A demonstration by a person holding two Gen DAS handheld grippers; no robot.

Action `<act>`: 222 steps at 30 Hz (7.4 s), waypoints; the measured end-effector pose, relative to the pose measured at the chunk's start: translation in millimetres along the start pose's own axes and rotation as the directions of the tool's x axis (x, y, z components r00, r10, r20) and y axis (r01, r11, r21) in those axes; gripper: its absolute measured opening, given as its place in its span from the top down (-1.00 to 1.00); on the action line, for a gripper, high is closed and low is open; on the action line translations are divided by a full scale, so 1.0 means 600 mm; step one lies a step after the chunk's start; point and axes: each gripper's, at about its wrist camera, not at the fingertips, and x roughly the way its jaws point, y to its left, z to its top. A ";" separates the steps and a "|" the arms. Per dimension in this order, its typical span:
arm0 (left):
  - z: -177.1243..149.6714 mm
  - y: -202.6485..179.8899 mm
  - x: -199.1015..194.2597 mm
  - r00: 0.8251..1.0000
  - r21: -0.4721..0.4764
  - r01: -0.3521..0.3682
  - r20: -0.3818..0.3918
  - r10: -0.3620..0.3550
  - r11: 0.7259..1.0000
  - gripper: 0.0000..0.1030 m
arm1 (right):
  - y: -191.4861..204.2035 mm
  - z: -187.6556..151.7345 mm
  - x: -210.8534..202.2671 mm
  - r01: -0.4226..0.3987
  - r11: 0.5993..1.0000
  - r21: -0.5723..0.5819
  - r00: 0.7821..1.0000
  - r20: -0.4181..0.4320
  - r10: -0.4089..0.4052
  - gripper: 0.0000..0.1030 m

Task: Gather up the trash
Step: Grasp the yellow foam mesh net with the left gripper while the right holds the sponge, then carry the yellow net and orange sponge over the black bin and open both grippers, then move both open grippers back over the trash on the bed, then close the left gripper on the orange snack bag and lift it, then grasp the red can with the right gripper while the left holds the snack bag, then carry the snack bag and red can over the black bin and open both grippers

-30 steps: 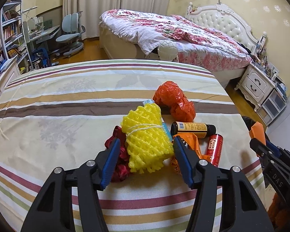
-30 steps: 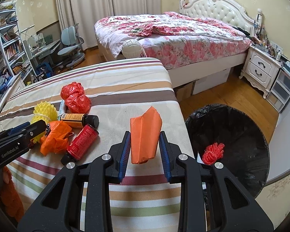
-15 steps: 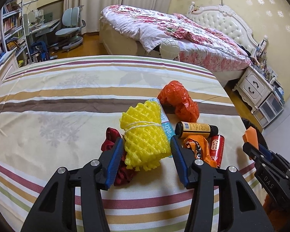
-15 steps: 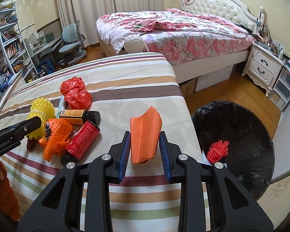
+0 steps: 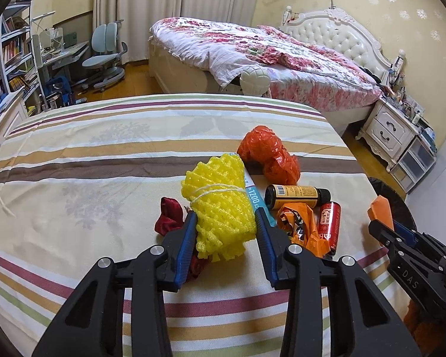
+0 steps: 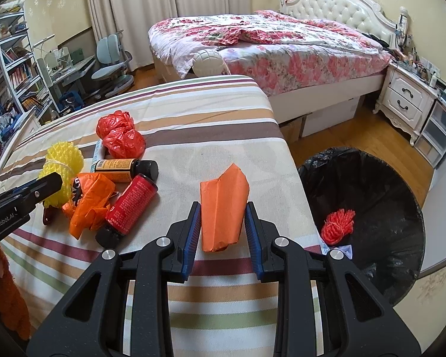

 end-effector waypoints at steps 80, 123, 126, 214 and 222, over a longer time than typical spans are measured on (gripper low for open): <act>-0.027 -0.354 0.049 0.967 0.294 0.247 -0.017 -0.253 0.923 -0.41 | -0.307 -0.047 -0.061 0.237 0.916 0.323 0.966 0.019 -0.257 -0.05; -0.019 -0.062 0.042 0.995 0.063 0.100 -0.014 -0.099 0.993 0.23 | -0.030 -0.014 -0.012 0.078 0.995 0.055 0.997 -0.021 -0.077 -0.11; -0.020 -0.059 0.037 0.995 0.070 0.104 -0.009 -0.104 0.992 0.28 | -0.020 -0.012 -0.012 0.076 0.996 0.044 0.997 -0.022 -0.075 -0.11; -0.064 -0.124 -0.049 0.979 0.152 0.193 0.039 -0.201 0.969 0.29 | -0.086 -0.041 -0.086 0.099 0.990 0.104 0.993 0.058 -0.106 0.55; -0.052 -0.221 -0.037 0.961 0.227 0.255 0.043 -0.272 0.940 0.29 | -0.156 -0.041 -0.100 0.142 0.976 0.166 0.985 0.071 -0.156 0.55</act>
